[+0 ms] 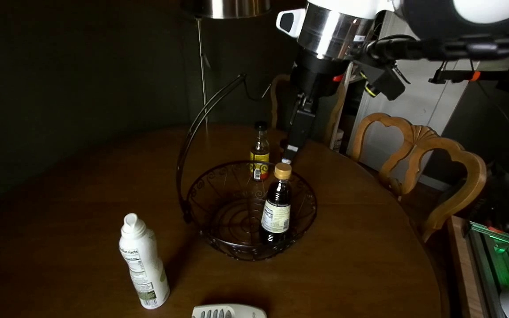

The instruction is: Remove the bottle out of the basket

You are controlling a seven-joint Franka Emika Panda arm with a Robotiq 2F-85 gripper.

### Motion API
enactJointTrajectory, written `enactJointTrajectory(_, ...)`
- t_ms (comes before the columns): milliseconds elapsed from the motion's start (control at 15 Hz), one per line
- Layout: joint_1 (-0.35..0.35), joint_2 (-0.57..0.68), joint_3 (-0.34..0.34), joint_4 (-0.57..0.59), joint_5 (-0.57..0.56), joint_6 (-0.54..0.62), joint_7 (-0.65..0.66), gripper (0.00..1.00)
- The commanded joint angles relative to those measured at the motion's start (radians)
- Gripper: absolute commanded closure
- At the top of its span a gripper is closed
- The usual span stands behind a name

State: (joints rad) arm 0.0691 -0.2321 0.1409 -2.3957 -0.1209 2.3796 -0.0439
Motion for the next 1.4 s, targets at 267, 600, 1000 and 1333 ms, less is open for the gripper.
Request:
enactJointTrajectory(267, 0.035, 0.114, -0.053, 0.052, 0.127, 0.002, -0.192, 0.0)
enactJointTrajectory(600, 0.027, 0.157, -0.062, 0.074, 0.163, -0.019, -0.243, 0.24)
enactJointTrajectory(1000, 0.022, 0.192, -0.064, 0.089, 0.163, -0.022, -0.258, 0.58)
enactJointTrajectory(1333, 0.023, 0.163, -0.058, 0.085, 0.16, -0.075, -0.224, 0.87)
